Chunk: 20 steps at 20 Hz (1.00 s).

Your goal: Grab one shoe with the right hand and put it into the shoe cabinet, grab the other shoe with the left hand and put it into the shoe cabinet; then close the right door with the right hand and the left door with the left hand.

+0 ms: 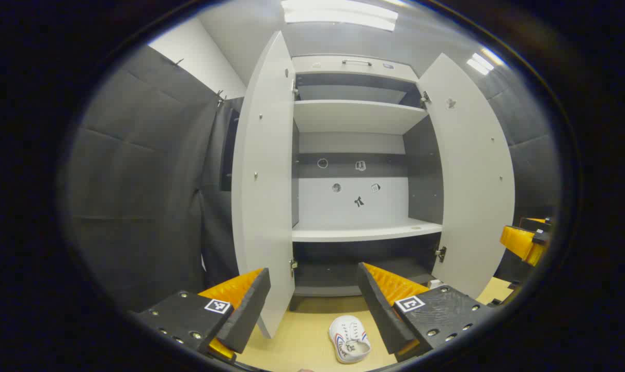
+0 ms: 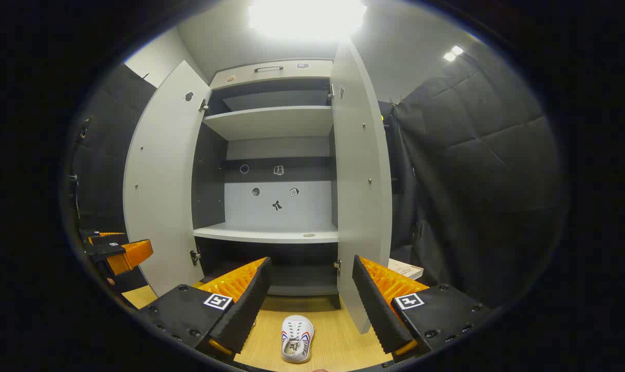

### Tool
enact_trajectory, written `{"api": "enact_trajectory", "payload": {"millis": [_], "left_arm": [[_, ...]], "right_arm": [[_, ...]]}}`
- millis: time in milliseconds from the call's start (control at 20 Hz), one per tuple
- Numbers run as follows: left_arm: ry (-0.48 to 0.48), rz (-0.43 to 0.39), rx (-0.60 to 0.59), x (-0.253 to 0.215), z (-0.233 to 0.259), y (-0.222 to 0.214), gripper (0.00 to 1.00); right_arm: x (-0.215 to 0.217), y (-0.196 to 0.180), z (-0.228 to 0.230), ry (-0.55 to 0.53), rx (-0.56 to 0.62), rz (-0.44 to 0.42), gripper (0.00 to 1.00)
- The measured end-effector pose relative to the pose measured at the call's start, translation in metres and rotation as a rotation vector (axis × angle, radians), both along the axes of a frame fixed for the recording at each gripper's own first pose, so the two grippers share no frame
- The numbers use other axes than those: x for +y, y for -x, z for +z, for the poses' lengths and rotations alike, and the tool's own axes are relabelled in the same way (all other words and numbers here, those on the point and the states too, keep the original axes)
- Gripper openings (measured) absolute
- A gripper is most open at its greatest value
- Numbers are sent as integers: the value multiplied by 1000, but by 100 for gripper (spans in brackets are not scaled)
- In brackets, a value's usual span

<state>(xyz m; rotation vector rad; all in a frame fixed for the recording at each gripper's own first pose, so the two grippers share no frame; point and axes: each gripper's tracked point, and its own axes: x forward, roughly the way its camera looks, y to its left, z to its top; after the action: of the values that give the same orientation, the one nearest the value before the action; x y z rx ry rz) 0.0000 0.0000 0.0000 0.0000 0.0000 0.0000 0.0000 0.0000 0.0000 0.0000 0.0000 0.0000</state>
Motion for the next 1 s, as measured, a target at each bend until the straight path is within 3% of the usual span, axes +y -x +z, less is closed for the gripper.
{"api": "enact_trajectory", "payload": {"millis": [750,1000], "left_arm": [[-29,14,-33,6,11,-4,99],[-38,19,-26,9,10,-6,100]], "right_arm": [[6,-17,-13,2,45,19,98],[18,-35,-43,-6,132,42,98]]}}
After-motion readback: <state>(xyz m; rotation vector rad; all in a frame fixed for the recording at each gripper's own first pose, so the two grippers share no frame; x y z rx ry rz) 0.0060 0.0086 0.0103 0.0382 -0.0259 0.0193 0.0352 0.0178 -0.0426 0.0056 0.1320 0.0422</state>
